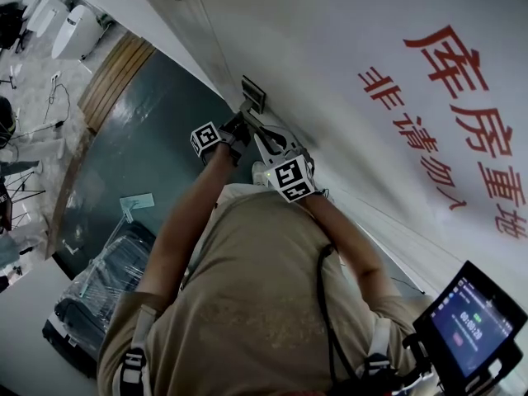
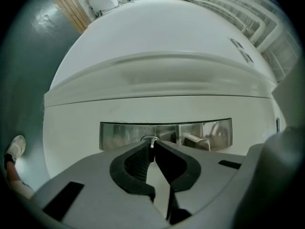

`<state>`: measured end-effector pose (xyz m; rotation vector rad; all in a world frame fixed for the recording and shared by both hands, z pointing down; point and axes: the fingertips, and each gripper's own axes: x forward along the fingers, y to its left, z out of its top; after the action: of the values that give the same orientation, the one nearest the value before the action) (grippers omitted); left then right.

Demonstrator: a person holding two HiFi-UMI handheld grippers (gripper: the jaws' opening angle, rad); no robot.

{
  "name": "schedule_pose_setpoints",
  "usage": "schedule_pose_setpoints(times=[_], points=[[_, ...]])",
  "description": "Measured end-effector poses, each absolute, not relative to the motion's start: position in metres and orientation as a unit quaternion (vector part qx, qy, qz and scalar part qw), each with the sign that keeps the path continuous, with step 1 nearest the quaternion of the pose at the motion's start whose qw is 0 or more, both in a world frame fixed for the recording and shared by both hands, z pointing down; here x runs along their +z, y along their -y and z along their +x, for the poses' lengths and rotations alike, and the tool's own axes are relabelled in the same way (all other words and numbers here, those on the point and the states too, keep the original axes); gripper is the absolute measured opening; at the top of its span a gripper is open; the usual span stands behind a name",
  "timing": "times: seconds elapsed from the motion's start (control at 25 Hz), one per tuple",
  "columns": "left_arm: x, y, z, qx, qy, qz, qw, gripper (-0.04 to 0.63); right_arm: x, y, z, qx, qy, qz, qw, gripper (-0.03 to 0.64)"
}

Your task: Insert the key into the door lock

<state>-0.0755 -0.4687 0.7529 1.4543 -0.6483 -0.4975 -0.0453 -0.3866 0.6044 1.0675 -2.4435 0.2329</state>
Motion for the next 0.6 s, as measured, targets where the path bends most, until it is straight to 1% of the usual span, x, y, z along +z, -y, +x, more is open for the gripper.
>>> schedule_pose_setpoints(times=[0.16, 0.4, 0.6], points=[[0.751, 0.469, -0.075, -0.263, 0.287, 0.616, 0.685, 0.034, 0.6044, 0.3858, -0.0464, 0.085, 0.889, 0.384, 0.233, 0.038], [0.7531, 0.4708, -0.0743, -0.213, 0.304, 0.659, 0.654, 0.035, 0.604, 0.3874, -0.0442, 0.077, 0.888, 0.387, 0.237, 0.038], [0.7525, 0.4734, -0.0744, -0.202, 0.311, 0.672, 0.641, 0.035, 0.6076, 0.3846, -0.0477, 0.077, 0.889, 0.381, 0.243, 0.038]])
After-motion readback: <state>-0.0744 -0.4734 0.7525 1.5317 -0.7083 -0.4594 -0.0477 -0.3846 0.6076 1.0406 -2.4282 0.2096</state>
